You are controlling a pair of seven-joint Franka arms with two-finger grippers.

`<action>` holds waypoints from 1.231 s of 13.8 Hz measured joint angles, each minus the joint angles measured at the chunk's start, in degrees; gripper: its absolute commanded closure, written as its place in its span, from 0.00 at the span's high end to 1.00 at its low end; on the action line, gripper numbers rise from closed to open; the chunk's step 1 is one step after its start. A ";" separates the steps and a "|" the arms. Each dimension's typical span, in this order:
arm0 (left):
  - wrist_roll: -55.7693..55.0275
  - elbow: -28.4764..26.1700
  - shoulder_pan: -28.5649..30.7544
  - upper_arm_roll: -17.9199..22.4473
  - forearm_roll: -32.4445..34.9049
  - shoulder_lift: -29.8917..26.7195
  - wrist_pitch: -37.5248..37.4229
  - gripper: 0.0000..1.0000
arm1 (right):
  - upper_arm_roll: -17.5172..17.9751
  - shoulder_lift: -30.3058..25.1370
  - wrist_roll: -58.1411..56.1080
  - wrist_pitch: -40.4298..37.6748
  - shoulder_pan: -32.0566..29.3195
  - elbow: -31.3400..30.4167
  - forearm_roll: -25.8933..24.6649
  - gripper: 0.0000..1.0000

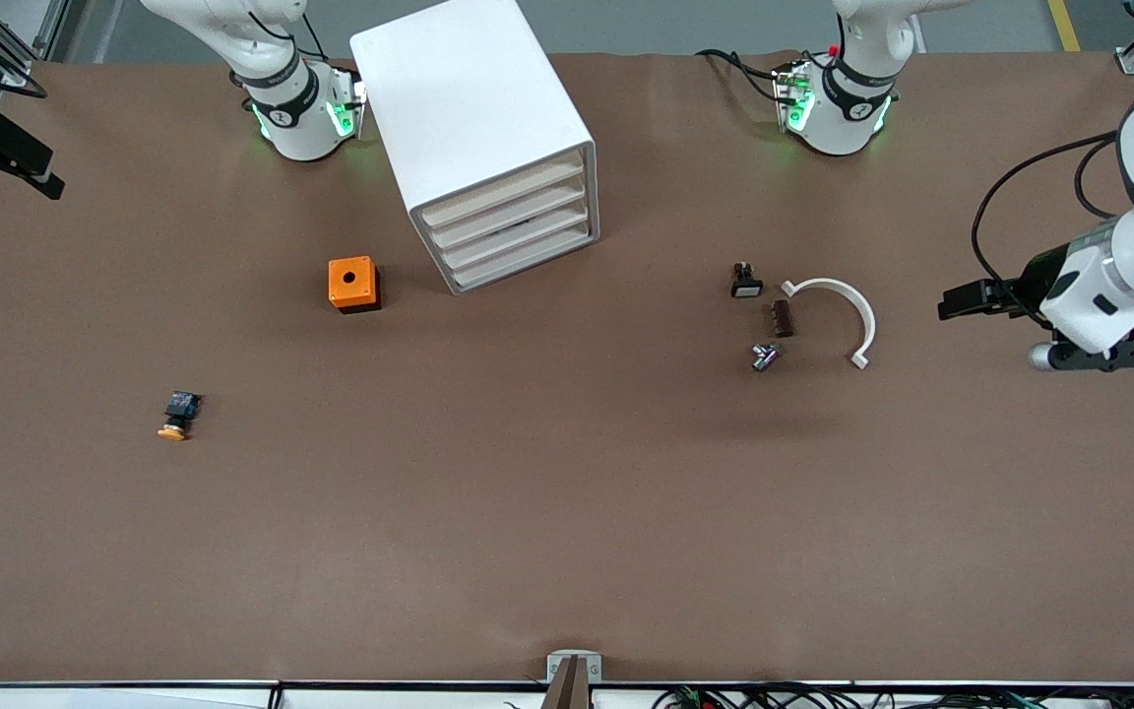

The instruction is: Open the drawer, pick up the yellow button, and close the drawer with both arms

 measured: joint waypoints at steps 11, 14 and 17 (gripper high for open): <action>0.01 1.34 0.39 0.00 0.50 -4.98 2.65 1.00 | 0.15 -0.19 -0.01 -0.06 0.18 0.01 0.82 1.00; 0.01 3.63 -0.43 0.49 0.50 -4.47 2.67 1.00 | 0.20 -0.19 -0.01 -0.06 0.26 0.01 0.87 1.00; 0.01 5.93 -5.18 5.44 0.50 -3.39 2.71 1.00 | 0.20 -0.20 -0.01 -0.06 0.26 0.01 0.88 1.00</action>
